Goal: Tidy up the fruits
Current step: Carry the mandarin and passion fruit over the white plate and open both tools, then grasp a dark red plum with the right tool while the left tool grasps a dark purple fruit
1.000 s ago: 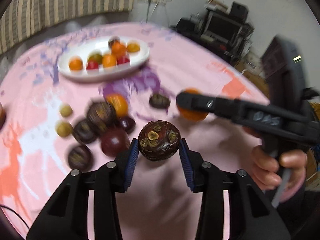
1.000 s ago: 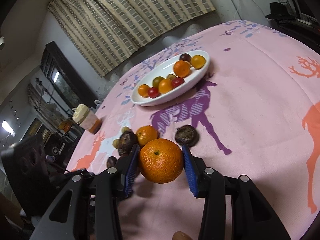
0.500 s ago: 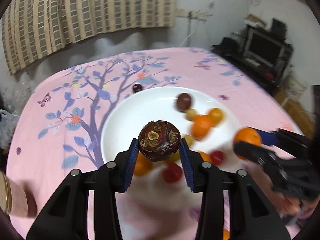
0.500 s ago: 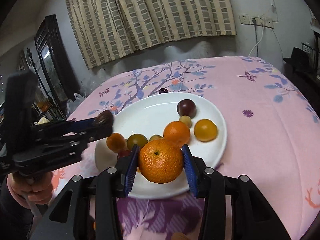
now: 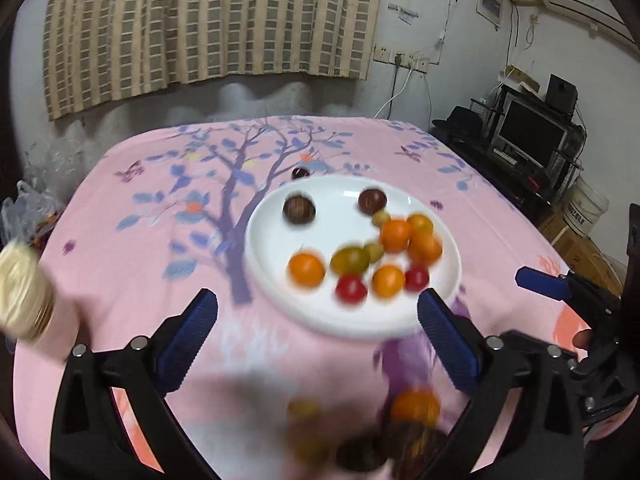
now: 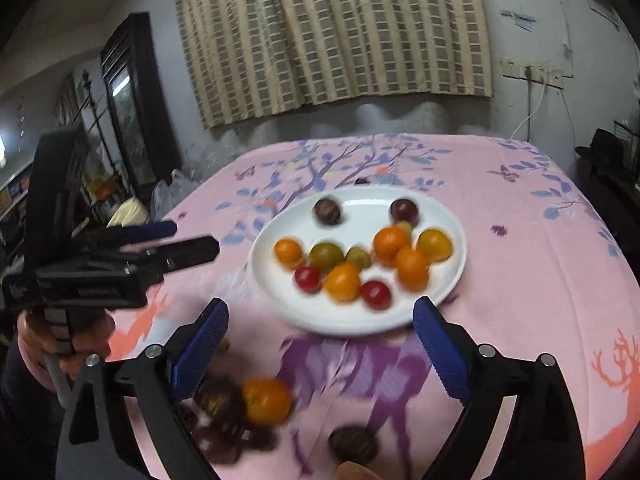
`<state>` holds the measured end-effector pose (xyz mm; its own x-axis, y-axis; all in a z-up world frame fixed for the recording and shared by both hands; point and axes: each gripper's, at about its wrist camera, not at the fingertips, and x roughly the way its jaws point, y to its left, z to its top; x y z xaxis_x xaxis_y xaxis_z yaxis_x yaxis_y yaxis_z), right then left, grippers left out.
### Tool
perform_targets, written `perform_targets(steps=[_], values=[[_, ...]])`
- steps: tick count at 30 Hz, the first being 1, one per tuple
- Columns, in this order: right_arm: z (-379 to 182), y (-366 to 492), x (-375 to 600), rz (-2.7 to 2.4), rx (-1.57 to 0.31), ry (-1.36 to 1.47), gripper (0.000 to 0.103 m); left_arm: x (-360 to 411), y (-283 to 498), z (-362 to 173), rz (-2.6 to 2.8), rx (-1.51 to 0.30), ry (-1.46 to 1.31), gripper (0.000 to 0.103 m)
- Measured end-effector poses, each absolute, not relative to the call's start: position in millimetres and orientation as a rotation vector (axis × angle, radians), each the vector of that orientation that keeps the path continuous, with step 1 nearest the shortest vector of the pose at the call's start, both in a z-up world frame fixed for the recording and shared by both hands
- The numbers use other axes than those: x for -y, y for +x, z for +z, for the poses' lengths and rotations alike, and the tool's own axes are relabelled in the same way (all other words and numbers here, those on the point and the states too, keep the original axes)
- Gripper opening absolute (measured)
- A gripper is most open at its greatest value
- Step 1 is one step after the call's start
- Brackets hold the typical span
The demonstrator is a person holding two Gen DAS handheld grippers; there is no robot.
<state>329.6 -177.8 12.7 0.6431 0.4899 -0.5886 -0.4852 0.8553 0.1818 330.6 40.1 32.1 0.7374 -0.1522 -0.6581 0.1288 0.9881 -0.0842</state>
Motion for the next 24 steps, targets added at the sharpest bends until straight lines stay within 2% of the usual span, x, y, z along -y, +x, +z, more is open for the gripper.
perform_targets(steps=[5, 8, 10, 16, 20, 21, 24], values=[[-14, 272, 165, 0.591, -0.745, 0.000, 0.094, -57, 279, 8, -0.122, -0.730, -0.001, 0.098], [-25, 255, 158, 0.605, -0.782, 0.033, 0.090, -70, 264, -6, -0.089, -0.724, -0.021, 0.098], [-33, 249, 152, 0.617, -0.814, 0.054, 0.081, -78, 260, -14, -0.048, -0.747, -0.048, 0.098], [-52, 248, 132, 0.646, -0.906, 0.063, 0.063, -90, 249, -9, -0.050, -0.728, -0.092, 0.098], [-55, 246, 131, 0.640, -0.919, 0.084, 0.055, -90, 247, -8, -0.063, -0.725, -0.108, 0.098], [-57, 248, 131, 0.641, -0.930, 0.094, 0.049, -90, 247, -8, -0.068, -0.728, -0.109, 0.098], [-59, 249, 129, 0.651, -0.941, 0.101, 0.047, -89, 247, -8, -0.070, -0.732, -0.114, 0.098]])
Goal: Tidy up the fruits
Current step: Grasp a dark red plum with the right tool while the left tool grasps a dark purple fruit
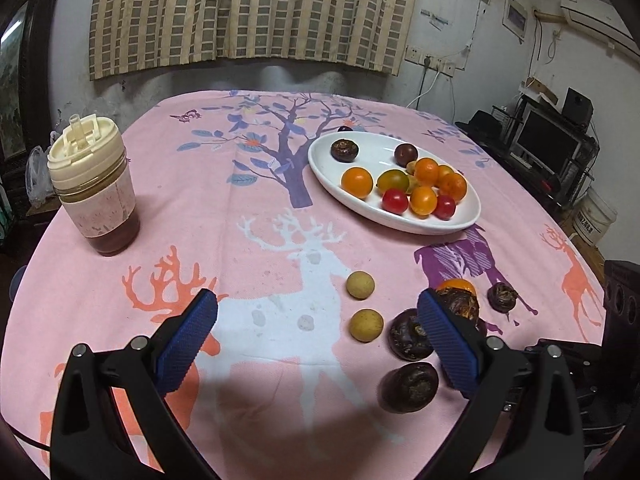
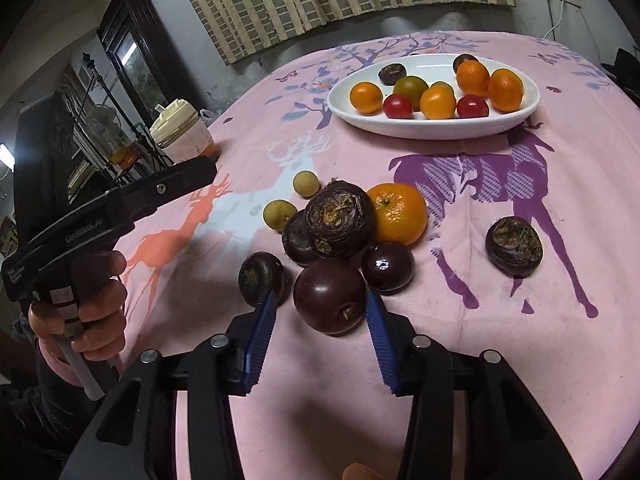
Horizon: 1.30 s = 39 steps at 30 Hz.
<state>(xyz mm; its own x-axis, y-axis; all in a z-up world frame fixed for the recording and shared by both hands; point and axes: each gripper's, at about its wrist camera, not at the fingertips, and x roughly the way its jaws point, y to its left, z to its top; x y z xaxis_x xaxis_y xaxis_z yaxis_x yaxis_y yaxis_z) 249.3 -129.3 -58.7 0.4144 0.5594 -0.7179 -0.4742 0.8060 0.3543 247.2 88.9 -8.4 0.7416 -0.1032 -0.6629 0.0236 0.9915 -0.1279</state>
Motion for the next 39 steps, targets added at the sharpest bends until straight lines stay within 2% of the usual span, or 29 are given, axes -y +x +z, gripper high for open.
perform_targets(steps=[6, 9, 11, 16, 17, 18, 21, 34, 38, 39], values=[[-64, 256, 129, 0.646, -0.969, 0.129, 0.047, -90, 248, -7, -0.069, -0.732, -0.127, 0.098], [-68, 260, 132, 0.642, -0.992, 0.153, 0.039, -92, 249, -7, -0.066, -0.737, -0.140, 0.098], [-69, 261, 135, 0.650, -0.993, 0.178, 0.038, -93, 248, -8, -0.068, -0.746, -0.147, 0.098], [-51, 252, 150, 0.600, -0.868, 0.192, 0.038, -77, 236, -15, -0.284, -0.789, -0.109, 0.097], [-47, 250, 154, 0.574, -0.831, 0.192, 0.038, -70, 233, -18, -0.315, -0.794, -0.076, 0.091], [-44, 249, 158, 0.561, -0.812, 0.196, 0.038, -64, 230, -22, -0.331, -0.802, -0.045, 0.078], [-42, 250, 163, 0.539, -0.794, 0.209, 0.038, -43, 231, -40, -0.373, -0.879, 0.037, 0.056], [-42, 249, 164, 0.558, -0.799, 0.222, 0.038, -24, 236, -59, -0.400, -0.938, 0.090, 0.052], [-42, 248, 164, 0.557, -0.798, 0.224, 0.038, -27, 237, -59, -0.396, -0.938, 0.077, 0.043], [-42, 248, 164, 0.555, -0.797, 0.221, 0.038, -27, 237, -59, -0.402, -0.937, 0.074, 0.038]])
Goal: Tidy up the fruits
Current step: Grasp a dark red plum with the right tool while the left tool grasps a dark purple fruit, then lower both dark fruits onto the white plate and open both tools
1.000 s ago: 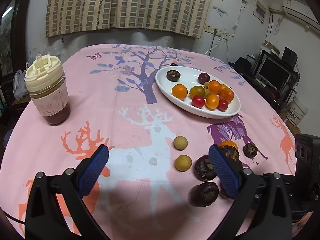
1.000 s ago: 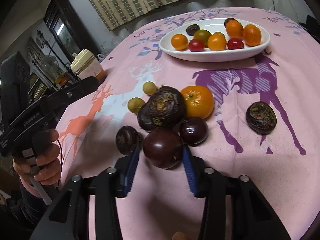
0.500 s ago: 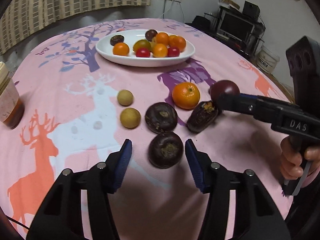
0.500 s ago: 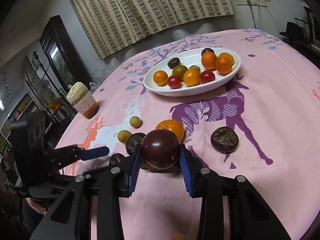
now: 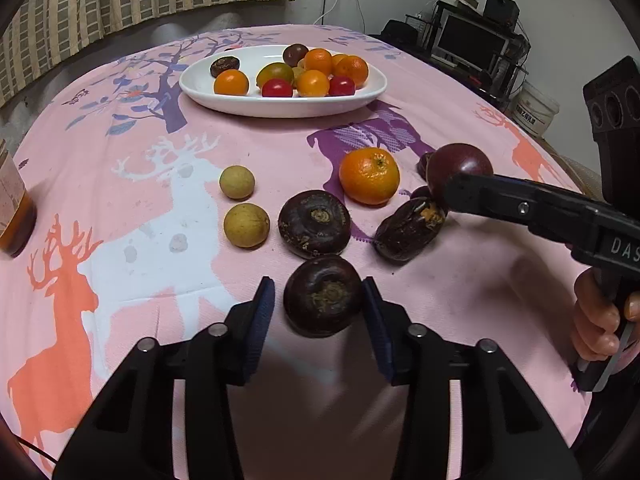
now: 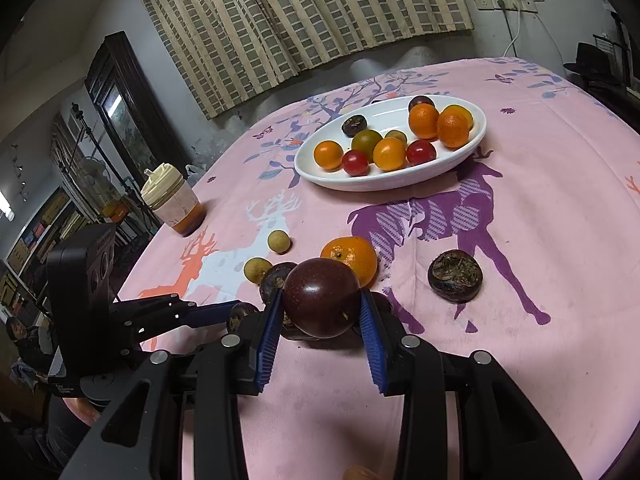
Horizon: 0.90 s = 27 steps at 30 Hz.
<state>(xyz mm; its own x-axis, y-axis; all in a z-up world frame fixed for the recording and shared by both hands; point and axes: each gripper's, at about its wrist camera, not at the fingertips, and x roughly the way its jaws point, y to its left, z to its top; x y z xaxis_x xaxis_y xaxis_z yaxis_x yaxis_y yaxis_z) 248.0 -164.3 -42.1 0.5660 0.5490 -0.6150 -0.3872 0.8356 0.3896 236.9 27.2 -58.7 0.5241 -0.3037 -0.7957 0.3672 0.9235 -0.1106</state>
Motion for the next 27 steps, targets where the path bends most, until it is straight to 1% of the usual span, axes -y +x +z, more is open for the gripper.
perform_targets(steps=[4, 7, 10, 13, 16, 20, 21, 22, 23, 24, 25, 26, 27], values=[[-41, 246, 167, 0.547, -0.790, 0.217, 0.038, -29, 236, -54, -0.407, -0.947, 0.050, 0.038], [-31, 251, 169, 0.581, -0.787, 0.203, 0.038, -32, 245, -29, -0.449, -0.925, 0.013, 0.038], [-8, 277, 174, 0.561, -0.733, 0.190, 0.038, -32, 277, 7, -0.427, -0.850, 0.003, 0.038], [4, 323, 180, 0.479, -0.692, 0.183, 0.038, -28, 326, 26, -0.388, -0.817, -0.042, 0.038], [-4, 378, 183, 0.448, -0.723, 0.207, 0.038, -20, 382, 23, -0.352, -0.834, -0.077, 0.038], [-24, 421, 185, 0.408, -0.751, 0.214, 0.039, -10, 438, 0, -0.302, -0.900, -0.084, 0.038], [-28, 428, 185, 0.402, -0.756, 0.205, 0.041, -9, 444, -4, -0.292, -0.903, -0.083, 0.038], [-30, 432, 184, 0.399, -0.755, 0.198, 0.053, -8, 451, -6, -0.269, -0.906, -0.081, 0.038], [-30, 431, 185, 0.405, -0.745, 0.195, 0.067, -9, 454, -6, -0.241, -0.907, -0.086, 0.046], [-28, 428, 186, 0.408, -0.741, 0.192, 0.081, -11, 453, -4, -0.223, -0.904, -0.103, 0.068], [-24, 423, 187, 0.415, -0.734, 0.192, 0.083, -14, 448, 0, -0.220, -0.888, -0.120, 0.077], [-17, 415, 188, 0.440, -0.720, 0.187, 0.086, -18, 439, 6, -0.208, -0.859, -0.130, 0.092], [-11, 409, 188, 0.458, -0.711, 0.179, 0.097, -22, 429, 12, -0.190, -0.831, -0.129, 0.093]])
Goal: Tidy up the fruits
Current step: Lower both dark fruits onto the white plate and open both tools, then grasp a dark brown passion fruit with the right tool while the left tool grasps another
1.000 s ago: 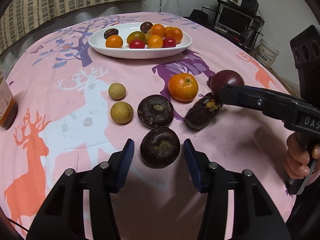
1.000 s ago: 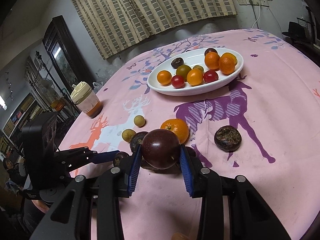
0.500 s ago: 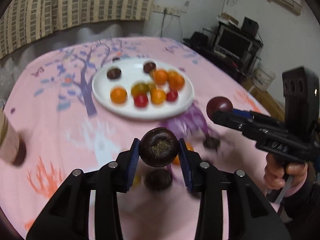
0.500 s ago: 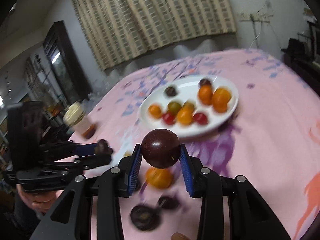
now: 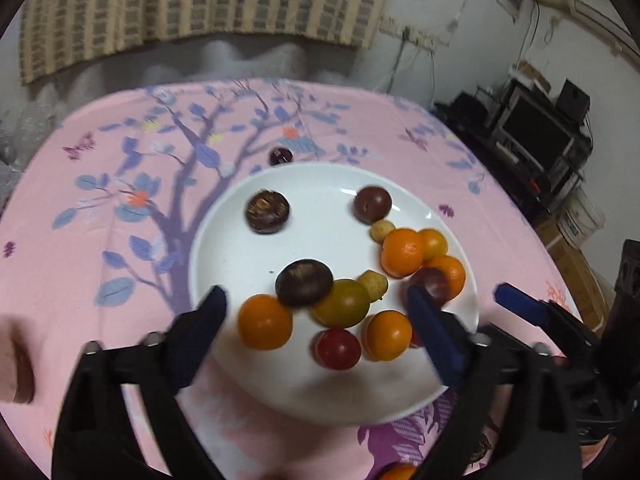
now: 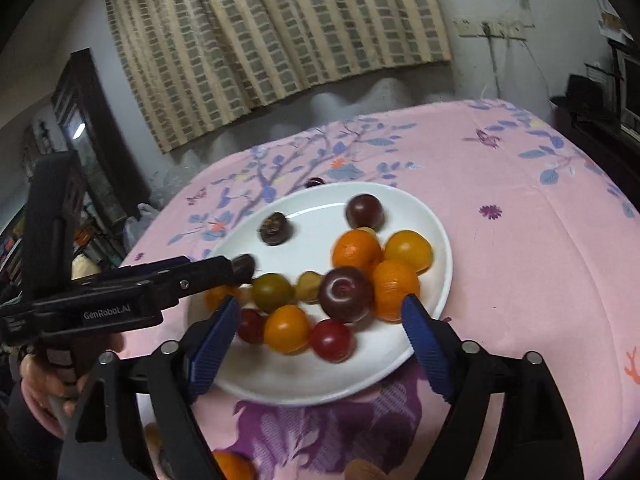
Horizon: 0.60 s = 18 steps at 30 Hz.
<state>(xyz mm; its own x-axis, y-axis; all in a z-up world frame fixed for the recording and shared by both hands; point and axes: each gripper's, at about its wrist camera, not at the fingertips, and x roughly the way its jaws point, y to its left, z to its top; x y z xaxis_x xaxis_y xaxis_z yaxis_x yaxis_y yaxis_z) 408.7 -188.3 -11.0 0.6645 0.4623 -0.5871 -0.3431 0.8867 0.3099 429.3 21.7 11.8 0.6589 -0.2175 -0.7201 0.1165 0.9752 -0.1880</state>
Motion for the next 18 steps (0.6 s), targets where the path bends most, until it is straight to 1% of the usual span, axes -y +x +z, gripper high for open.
perform_targets(steps=[1, 5, 7, 8, 12, 18], values=[[-5, 399, 188, 0.476, -0.693, 0.165, 0.100, -26, 416, 18, -0.186, -0.806, -0.122, 0.094], [6, 342, 188, 0.591, -0.634, 0.130, 0.100, -47, 358, 26, -0.192, -0.761, -0.116, 0.098], [5, 314, 194, 0.602, -0.581, 0.166, 0.100, -60, 331, 24, -0.155, -0.731, -0.133, 0.098], [3, 305, 194, 0.613, -0.586, 0.168, 0.100, -67, 317, 22, -0.130, -0.716, -0.145, 0.098], [-12, 266, 184, 0.608, -0.730, 0.116, 0.100, -83, 277, 9, -0.060, -0.694, -0.163, 0.098], [-33, 238, 166, 0.569, -0.858, 0.107, 0.099, -91, 255, -11, -0.094, -0.717, -0.140, 0.098]])
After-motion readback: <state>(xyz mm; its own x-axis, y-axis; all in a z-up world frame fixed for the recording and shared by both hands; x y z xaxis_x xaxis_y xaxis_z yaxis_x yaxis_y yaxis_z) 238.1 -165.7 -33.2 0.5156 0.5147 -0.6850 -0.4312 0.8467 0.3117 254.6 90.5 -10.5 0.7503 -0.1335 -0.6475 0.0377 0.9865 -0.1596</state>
